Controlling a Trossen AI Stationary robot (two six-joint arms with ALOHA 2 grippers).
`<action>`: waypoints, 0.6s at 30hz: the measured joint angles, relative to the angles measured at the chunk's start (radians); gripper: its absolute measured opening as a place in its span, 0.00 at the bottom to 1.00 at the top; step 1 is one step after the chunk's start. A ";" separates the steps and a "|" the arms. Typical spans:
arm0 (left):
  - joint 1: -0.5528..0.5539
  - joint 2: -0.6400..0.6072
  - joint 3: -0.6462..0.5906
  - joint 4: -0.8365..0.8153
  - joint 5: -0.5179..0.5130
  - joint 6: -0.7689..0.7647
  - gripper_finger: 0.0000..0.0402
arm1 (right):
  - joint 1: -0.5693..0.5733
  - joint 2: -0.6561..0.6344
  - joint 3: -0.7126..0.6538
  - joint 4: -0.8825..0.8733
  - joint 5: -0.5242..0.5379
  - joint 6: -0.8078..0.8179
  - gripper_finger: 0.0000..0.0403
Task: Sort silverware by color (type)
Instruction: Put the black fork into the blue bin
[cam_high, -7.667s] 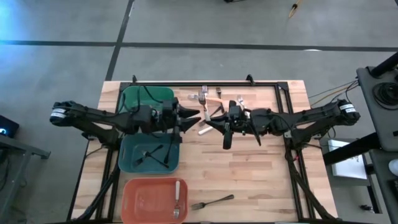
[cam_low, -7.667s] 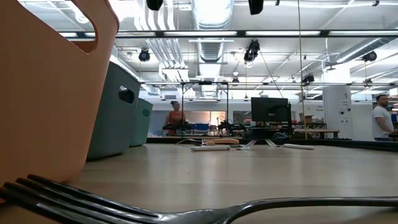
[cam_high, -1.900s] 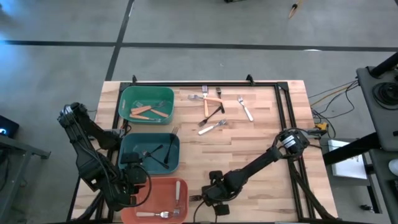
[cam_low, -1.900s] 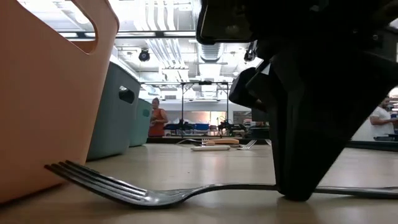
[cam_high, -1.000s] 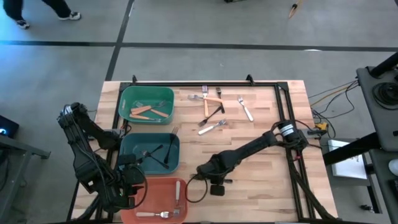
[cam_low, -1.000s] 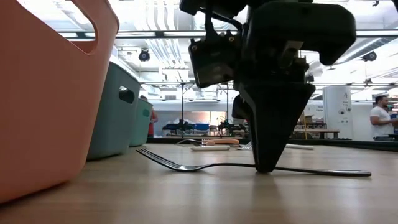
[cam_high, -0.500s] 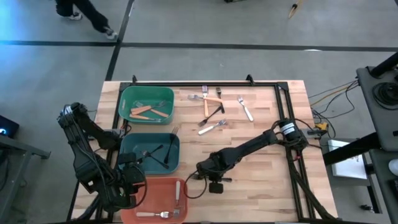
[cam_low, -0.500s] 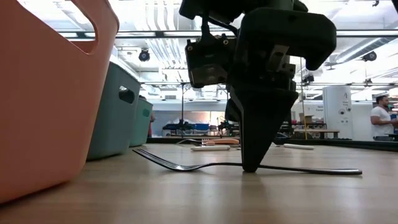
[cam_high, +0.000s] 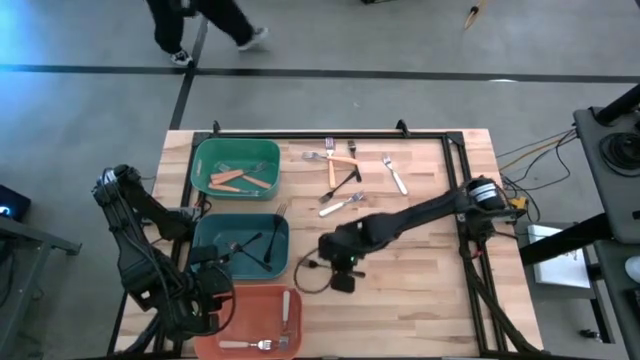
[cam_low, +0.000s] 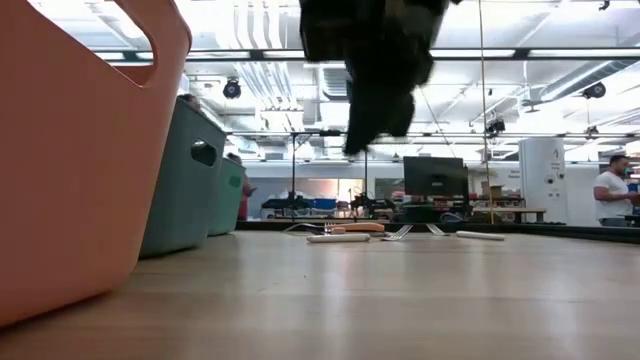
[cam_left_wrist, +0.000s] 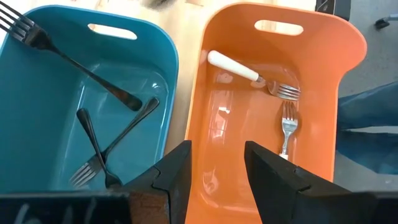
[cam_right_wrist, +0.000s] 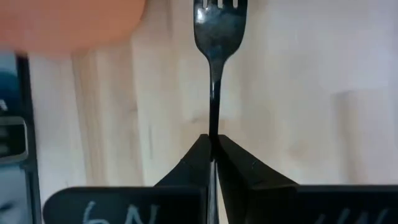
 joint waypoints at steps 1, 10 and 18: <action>-0.002 0.000 0.000 -0.001 -0.001 -0.004 0.33 | -0.010 -0.020 0.000 -0.003 0.011 -0.001 0.02; -0.040 0.000 -0.022 -0.007 -0.160 -0.055 0.33 | -0.068 -0.153 0.001 0.124 0.130 -0.005 0.02; -0.028 0.000 -0.053 -0.079 -0.653 -0.095 0.33 | -0.067 -0.188 0.003 0.587 0.308 -0.144 0.02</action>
